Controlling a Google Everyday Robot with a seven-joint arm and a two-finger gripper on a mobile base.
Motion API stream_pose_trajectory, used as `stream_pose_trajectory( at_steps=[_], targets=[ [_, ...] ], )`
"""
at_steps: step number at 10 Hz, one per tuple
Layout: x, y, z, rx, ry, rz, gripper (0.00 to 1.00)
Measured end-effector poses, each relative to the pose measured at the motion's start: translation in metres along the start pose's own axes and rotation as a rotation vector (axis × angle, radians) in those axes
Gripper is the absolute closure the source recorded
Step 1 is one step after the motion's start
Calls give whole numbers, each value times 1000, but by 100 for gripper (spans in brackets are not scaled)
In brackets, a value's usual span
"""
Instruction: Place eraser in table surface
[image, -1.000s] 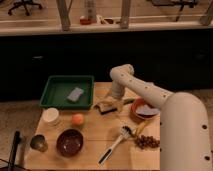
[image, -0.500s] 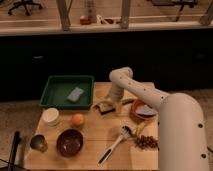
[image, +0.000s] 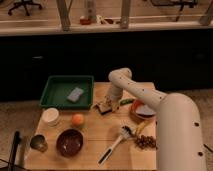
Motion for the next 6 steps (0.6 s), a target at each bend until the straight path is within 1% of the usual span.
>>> stream_pose_trajectory(
  at_steps=[1,2,3,4,5,6],
  targets=[
    [0,0,0,0,0,0,97],
    [0,0,0,0,0,0,100],
    [0,0,0,0,0,0,100],
    [5,0,-4,3,0,-6,100],
    [11,1,-12,7,-4,-8,100],
    [16,2,-27,13,-13,-13,100]
  ],
)
